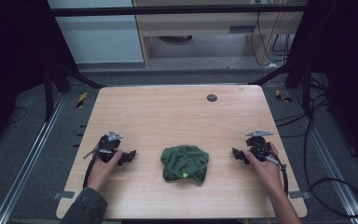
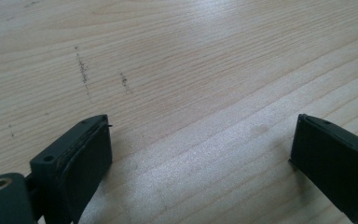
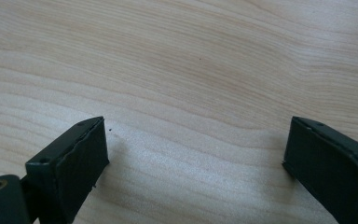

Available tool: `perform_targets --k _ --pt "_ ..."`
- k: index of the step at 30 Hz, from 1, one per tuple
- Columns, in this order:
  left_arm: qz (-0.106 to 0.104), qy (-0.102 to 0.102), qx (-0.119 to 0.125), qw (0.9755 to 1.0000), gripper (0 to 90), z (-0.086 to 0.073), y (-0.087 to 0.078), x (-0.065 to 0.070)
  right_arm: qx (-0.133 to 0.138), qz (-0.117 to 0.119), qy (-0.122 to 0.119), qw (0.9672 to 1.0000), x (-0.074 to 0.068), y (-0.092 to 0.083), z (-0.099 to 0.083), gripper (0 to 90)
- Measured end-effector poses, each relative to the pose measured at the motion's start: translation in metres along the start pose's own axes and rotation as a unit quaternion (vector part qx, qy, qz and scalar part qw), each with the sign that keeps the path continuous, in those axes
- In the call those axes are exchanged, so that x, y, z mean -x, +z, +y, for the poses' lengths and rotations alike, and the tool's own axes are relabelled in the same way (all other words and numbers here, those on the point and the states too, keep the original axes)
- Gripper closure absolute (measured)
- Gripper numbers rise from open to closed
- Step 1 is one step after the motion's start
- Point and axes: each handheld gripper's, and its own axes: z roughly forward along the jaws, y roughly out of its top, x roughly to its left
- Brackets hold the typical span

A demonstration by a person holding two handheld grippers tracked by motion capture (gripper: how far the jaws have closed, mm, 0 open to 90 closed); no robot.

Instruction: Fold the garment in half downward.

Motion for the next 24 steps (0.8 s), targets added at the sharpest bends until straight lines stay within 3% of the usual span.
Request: perform_targets --k 10,24 --pt "0.002 0.002 0.015 0.9999 0.5 -0.003 0.003 0.002 0.020 -0.025 0.008 0.9995 -0.005 0.007 -0.001 1.1" --pt "0.005 -0.008 0.017 0.9998 0.0 -0.003 0.003 0.002 0.022 -0.052 0.037 0.9977 -0.015 0.014 0.004 0.1"
